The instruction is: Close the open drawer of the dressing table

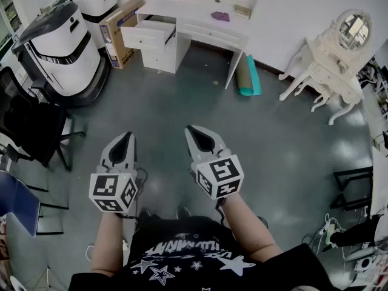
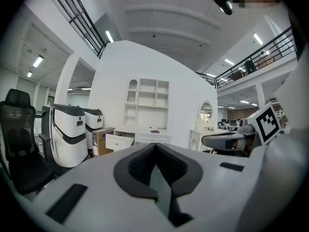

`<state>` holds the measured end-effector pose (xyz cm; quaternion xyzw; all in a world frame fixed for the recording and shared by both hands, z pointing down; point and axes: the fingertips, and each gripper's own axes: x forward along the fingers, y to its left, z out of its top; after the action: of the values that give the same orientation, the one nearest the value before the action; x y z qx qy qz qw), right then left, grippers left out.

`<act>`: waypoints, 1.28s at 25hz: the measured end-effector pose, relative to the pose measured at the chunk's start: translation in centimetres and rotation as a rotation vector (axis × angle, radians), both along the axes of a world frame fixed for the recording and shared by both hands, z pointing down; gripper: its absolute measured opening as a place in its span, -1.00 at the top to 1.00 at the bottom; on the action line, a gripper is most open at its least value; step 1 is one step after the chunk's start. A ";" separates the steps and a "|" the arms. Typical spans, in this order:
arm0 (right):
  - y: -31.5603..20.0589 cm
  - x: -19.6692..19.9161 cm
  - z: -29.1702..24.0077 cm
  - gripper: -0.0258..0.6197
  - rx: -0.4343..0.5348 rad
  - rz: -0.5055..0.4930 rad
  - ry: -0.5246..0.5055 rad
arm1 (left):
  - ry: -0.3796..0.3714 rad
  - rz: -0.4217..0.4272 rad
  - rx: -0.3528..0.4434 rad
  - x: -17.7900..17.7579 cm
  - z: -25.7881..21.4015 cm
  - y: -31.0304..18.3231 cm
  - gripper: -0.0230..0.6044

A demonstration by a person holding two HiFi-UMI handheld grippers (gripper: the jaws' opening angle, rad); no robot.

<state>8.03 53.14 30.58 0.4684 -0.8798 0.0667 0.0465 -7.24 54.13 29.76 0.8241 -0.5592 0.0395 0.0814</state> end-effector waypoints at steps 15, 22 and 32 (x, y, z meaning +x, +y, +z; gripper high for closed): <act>0.4 1.0 1.3 0.92 -0.035 -0.004 -0.024 | -0.007 0.014 -0.035 1.6 0.9 0.4 0.90; 0.2 2.6 1.7 0.92 -0.057 -0.016 -0.120 | 0.002 -0.029 -0.050 1.7 1.1 0.9 0.90; -1.1 1.0 5.0 0.91 -0.105 0.005 -0.148 | 0.029 -0.079 -0.064 -0.7 1.9 1.3 0.90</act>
<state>8.99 52.03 35.55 0.4613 -0.8749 0.1474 0.0058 -7.99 55.41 31.65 0.7988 -0.5886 0.0421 0.1172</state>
